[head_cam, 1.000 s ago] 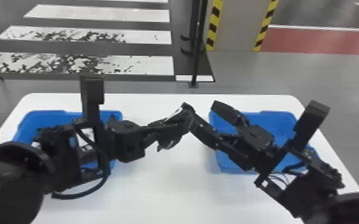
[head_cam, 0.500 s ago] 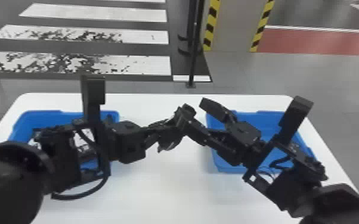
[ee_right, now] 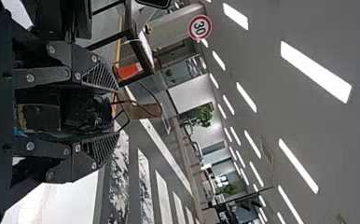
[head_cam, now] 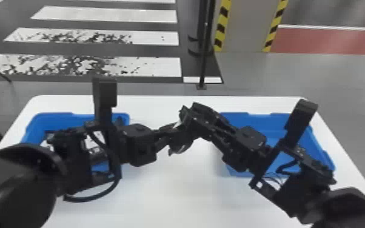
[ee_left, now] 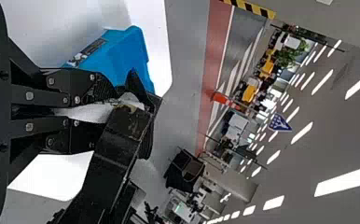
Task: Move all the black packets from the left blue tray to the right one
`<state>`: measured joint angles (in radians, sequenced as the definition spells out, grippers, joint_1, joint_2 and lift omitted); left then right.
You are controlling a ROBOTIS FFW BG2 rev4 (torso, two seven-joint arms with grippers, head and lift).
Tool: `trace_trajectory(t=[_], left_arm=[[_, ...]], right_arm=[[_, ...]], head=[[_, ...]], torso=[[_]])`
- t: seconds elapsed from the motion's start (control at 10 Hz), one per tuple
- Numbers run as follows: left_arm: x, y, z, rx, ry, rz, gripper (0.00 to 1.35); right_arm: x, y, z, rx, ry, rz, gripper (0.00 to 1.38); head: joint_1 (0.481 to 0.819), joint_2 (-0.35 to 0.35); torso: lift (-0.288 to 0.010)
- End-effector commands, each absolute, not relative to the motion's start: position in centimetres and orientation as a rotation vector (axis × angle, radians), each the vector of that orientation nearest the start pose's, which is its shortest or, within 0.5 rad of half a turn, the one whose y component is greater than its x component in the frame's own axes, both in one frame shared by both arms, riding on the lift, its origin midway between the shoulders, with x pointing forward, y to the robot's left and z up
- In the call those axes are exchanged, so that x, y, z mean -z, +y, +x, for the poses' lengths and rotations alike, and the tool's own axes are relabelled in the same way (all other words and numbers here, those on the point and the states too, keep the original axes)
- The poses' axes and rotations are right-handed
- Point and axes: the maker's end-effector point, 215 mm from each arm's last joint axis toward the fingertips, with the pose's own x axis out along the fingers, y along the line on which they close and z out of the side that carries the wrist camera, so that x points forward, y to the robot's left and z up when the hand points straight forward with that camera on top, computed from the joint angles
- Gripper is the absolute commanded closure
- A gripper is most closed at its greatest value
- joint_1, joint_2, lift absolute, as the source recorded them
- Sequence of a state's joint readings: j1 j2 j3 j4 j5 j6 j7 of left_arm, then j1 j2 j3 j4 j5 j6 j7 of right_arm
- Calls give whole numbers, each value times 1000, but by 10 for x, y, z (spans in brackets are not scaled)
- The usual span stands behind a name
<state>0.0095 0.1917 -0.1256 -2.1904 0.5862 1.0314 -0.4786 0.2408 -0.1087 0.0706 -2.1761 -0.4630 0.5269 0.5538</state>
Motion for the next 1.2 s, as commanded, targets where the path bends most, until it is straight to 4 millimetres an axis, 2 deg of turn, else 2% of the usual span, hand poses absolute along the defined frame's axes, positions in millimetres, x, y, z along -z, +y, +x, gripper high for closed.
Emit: trace_trajectory(t=[0.0,0.2,0.3,0.4,0.5,0.6,0.7,0.9,1.1], left_arm=[[273,2,438,978,437,-315,1213],[272,1,438,979,434,-318,1196],[271,4,440,969,428,-327,1113],[274,6,440,958,434,-337,920],[280,11,440,940,450,-340,516],[285,19,442,912,456,-350,231],[292,30,445,876,461,-358,99],[304,54,449,812,469,-376,116],[308,73,452,767,459,-391,116]], right_arm=[[249,-44,446,-830,95,368,1280],[242,-45,448,-829,70,366,1280],[240,-45,447,-832,67,367,1280],[238,-44,447,-835,63,366,1280],[236,-44,446,-837,57,370,1280],[235,-45,448,-838,52,380,1280],[236,-49,455,-831,46,398,1280],[247,-85,485,-758,42,385,1280],[265,-142,523,-632,38,353,1280]], head=[[695,-53],[695,-54],[695,-55],[695,-54],[695,-50],[695,-48],[695,-40],[695,-25],[695,-39]], torso=[[-140],[-140],[-140],[-140],[-140],[-140],[-140],[-140],[-140]])
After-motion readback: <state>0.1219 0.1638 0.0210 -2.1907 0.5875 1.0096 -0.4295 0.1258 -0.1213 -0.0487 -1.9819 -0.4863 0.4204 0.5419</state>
